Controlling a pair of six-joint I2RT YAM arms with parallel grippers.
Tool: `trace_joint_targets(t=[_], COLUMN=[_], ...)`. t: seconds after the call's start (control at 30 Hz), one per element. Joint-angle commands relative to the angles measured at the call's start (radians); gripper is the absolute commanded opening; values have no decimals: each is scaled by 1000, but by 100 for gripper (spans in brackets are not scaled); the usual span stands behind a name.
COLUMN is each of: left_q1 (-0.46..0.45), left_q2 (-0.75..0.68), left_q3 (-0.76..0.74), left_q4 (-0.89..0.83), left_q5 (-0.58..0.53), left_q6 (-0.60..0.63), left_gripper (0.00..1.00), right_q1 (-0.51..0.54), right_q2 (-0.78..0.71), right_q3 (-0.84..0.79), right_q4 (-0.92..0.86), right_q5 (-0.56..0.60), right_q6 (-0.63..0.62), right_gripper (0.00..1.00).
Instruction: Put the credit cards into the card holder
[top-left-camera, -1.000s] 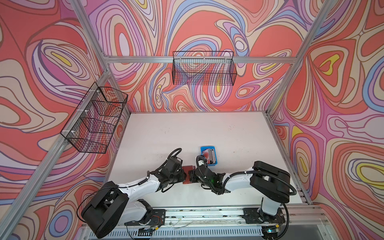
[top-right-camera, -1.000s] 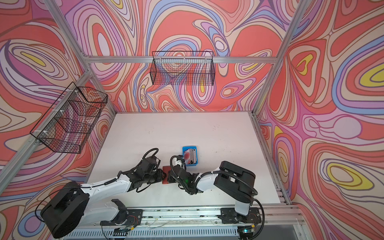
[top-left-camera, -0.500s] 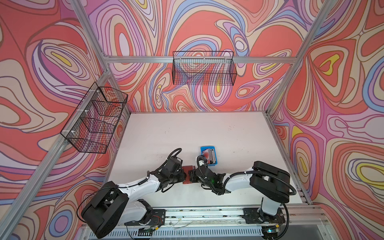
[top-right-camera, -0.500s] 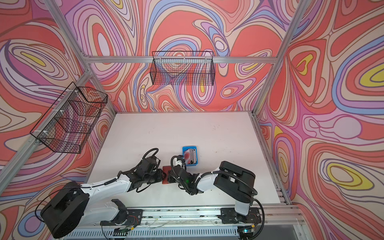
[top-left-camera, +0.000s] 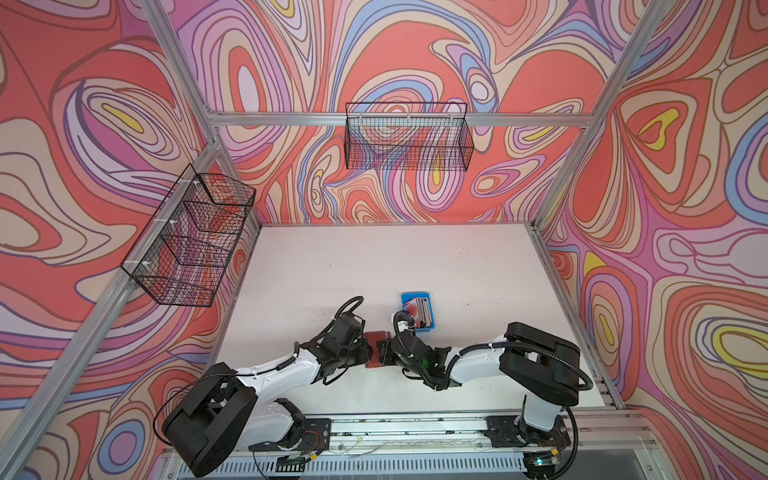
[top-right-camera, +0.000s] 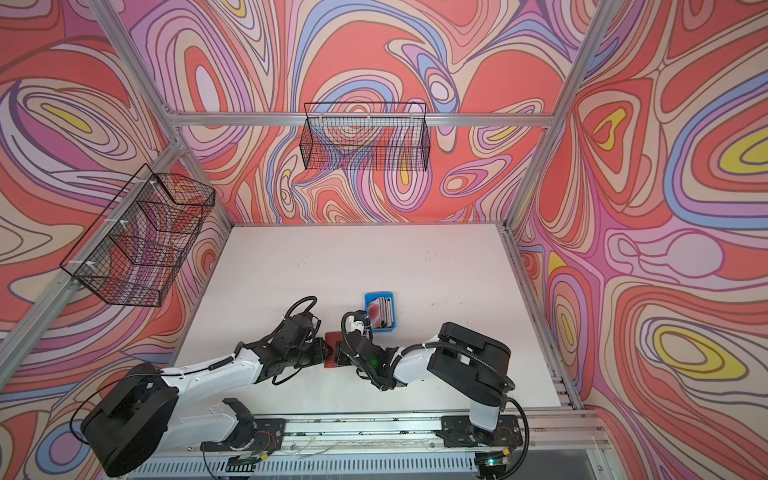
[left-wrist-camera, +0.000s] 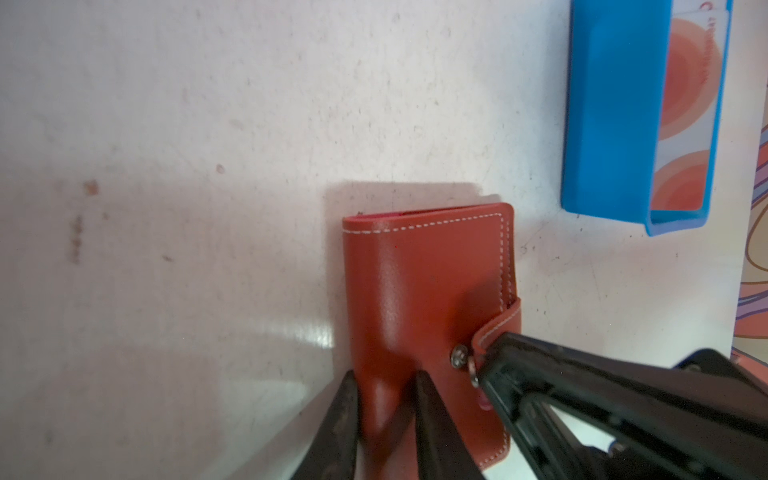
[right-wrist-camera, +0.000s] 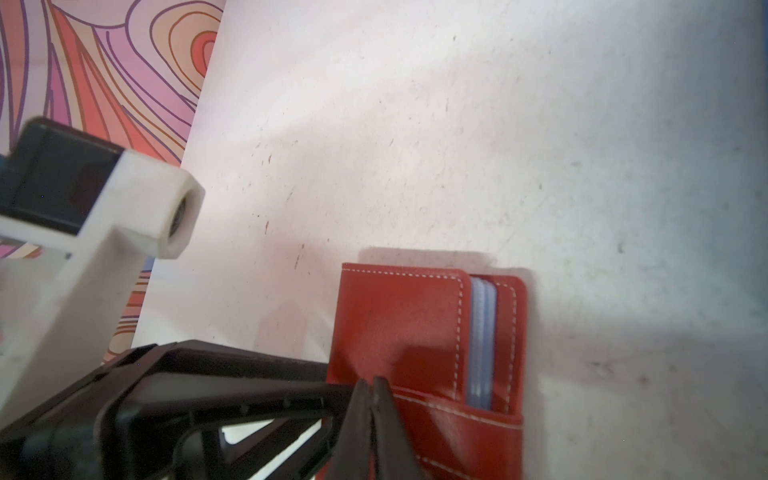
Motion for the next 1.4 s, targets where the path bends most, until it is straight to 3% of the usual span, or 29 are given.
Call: trace_joint_targets(t=[0.0, 1.37], left_q1=[0, 0], left_q2=[1, 0], left_q3=[-14, -18], left_q4=[-63, -64], left_q5=[14, 11], left_q6=[3, 0], left_gripper=[25, 24], right_q1=[10, 21], right_q2=[6, 88], right_q3=[6, -60], right_q4=[32, 132], right_q5=[2, -35], right_q6=[3, 57], right_gripper=[0, 0])
